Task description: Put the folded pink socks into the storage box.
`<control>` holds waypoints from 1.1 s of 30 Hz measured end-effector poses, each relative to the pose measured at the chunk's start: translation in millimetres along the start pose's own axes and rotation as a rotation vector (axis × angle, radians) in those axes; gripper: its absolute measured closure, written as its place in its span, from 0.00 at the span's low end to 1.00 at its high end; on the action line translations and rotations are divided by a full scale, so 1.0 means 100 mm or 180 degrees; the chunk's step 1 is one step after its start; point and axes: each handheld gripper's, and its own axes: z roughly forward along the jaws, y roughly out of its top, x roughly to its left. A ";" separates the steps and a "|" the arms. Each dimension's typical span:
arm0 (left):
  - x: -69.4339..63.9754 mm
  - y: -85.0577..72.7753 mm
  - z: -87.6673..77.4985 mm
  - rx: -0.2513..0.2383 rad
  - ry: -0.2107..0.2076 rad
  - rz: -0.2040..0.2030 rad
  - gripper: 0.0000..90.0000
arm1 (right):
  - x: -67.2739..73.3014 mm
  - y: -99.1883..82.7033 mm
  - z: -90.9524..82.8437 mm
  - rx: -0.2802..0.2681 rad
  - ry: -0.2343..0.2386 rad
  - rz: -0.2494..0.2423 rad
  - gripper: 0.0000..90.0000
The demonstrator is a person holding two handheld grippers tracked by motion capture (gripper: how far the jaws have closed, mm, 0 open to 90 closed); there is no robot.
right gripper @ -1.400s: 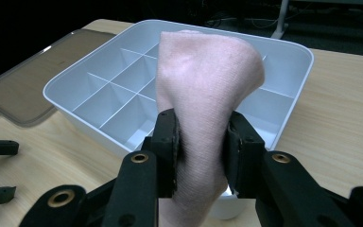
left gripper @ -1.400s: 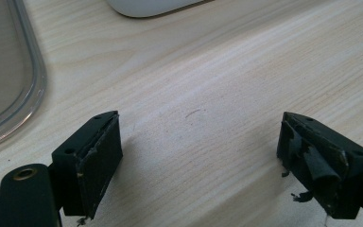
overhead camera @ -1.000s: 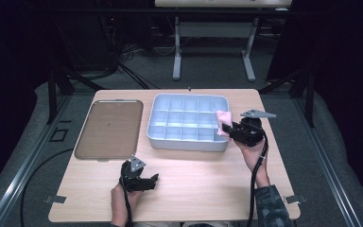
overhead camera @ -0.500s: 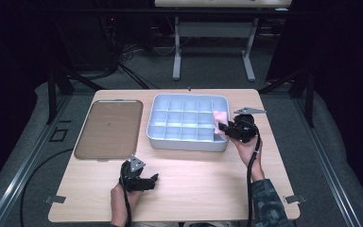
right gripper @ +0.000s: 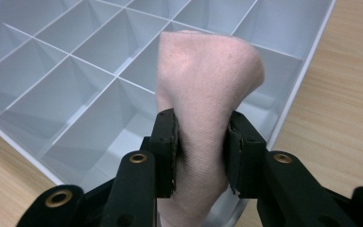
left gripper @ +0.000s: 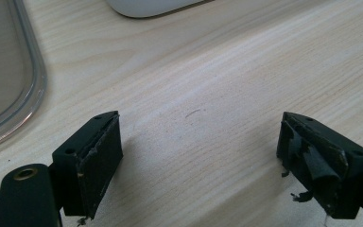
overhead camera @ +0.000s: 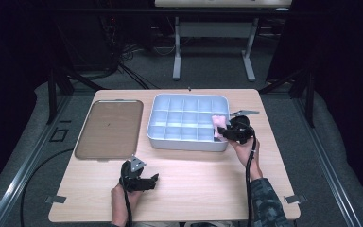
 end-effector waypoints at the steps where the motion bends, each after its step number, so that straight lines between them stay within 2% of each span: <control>1: 0.00 0.00 0.00 0.0003 0.0000 0.0005 0.16 | 0.00 -0.01 0.02 0.0009 -0.0003 0.0016 0.75; 19: 0.00 0.00 0.00 0.0002 -0.0001 0.0002 0.16 | 0.05 -0.01 0.09 0.0242 -0.0175 -0.0152 0.72; 26: 0.00 0.00 0.00 0.0002 0.0001 0.0002 0.16 | 0.07 0.00 0.07 0.0240 -0.0195 -0.0176 0.66; 33: 0.00 0.00 0.00 0.0001 0.0001 0.0002 0.16 | 0.11 0.02 -0.02 0.0161 -0.0161 -0.0186 0.58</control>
